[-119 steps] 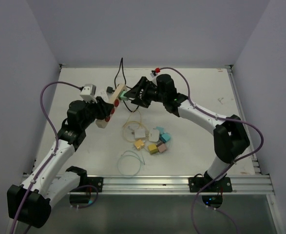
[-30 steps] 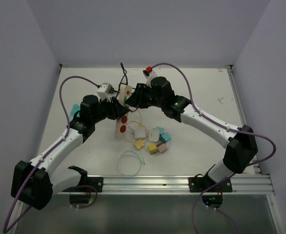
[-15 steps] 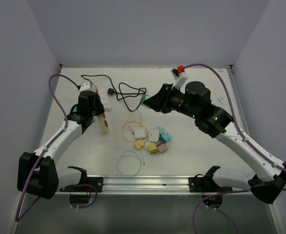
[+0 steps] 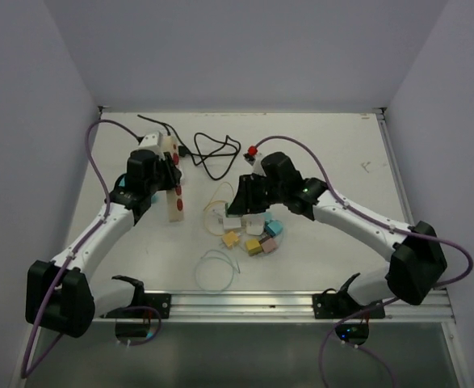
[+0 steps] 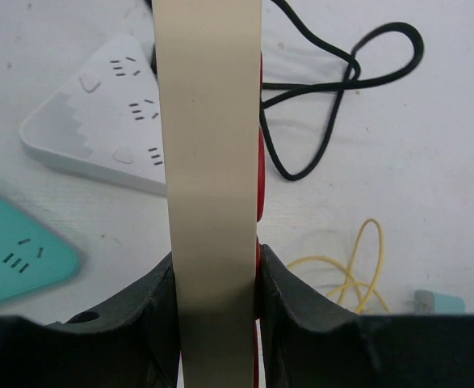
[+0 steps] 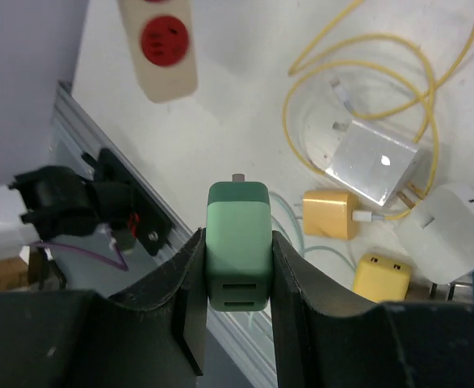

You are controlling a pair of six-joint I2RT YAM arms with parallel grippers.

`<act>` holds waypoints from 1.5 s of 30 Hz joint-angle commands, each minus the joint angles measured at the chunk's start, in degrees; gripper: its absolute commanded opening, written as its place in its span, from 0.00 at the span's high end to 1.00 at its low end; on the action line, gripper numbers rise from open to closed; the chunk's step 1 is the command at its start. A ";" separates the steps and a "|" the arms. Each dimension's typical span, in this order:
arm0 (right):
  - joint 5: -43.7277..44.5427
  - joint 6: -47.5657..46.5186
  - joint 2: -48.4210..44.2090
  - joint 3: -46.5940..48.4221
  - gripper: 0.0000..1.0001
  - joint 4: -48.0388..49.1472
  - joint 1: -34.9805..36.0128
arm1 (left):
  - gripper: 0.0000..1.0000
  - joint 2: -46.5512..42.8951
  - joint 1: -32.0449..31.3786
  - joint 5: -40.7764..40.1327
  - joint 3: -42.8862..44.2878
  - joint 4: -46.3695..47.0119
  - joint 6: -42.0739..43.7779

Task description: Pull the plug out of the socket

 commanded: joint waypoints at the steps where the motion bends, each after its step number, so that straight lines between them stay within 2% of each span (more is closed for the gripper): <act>1: -8.79 -3.27 4.58 -2.56 0.99 6.46 -0.02 | 1.00 0.56 -0.20 10.52 0.67 6.14 4.69; 4: -10.91 -3.98 10.12 -3.62 0.93 9.72 -0.02 | 1.00 3.46 -0.20 16.49 0.15 5.62 5.57; 6: -11.88 -3.98 13.56 -4.24 0.90 12.53 -0.02 | 1.00 4.43 -0.20 17.30 -0.38 5.53 5.66; 9: -11.79 -4.15 17.41 -5.03 0.82 14.12 -0.11 | 1.00 6.62 -0.20 19.05 -0.47 5.35 5.22; 11: -11.62 -4.33 19.18 -5.12 0.73 14.48 -0.20 | 1.00 9.17 -0.28 21.07 0.49 3.78 4.78; 15: -8.38 -5.11 18.67 -6.18 0.49 13.61 -0.55 | 1.00 13.22 -0.29 23.45 1.11 2.28 4.17; 16: -7.32 -6.25 18.31 -6.26 0.39 12.90 -0.55 | 1.00 14.88 -0.29 24.15 0.94 2.01 3.99; 19: -4.33 -8.80 15.16 -6.27 0.25 9.65 -0.90 | 1.00 17.78 -0.29 24.59 0.94 1.22 4.25; 24: 0.94 -11.71 8.83 -5.65 0.14 4.65 -1.34 | 0.92 21.04 -0.29 25.30 1.81 -0.01 5.04; 28: 7.08 -13.11 3.20 -5.48 0.06 3.23 -1.43 | 0.76 22.97 -0.20 23.03 3.39 -1.59 5.66; 29: 8.15 -13.29 1.02 -5.39 0.05 3.05 -1.52 | 0.69 23.06 -0.20 22.49 3.57 -2.11 5.84; 30: 9.46 -13.64 -0.05 -5.21 0.03 2.44 -1.52 | 0.68 23.07 -0.20 22.05 3.75 -2.38 6.10; 33: 14.91 -15.39 -4.09 -4.77 0.01 1.12 -1.52 | 0.59 22.72 -0.20 19.33 4.19 -3.61 6.36; 36: 21.33 -16.72 -7.43 -3.55 0.01 -1.51 -1.69 | 0.46 21.49 -0.20 17.74 4.27 -4.58 6.36; 37: 23.26 -17.50 -8.14 -3.28 0.01 -2.21 -1.69 | 0.36 20.96 -0.20 17.13 4.27 -4.84 6.36; 39: 28.18 -18.12 -10.86 -2.84 0.01 -3.45 -1.61 | 0.26 19.12 -0.20 16.69 4.36 -5.46 6.02; 40: 29.68 -18.74 -11.83 -2.75 0.01 -3.89 -1.61 | 0.17 18.50 -0.20 15.82 4.71 -5.63 5.93; 43: 35.65 -19.97 -15.43 -2.23 0.01 -5.29 -1.61 | 0.07 15.52 -0.20 14.41 6.29 -8.35 5.22; 45: 40.30 -20.67 -18.23 -1.44 0.01 -6.79 -1.61 | 0.04 12.71 -0.20 12.66 7.87 -9.76 4.70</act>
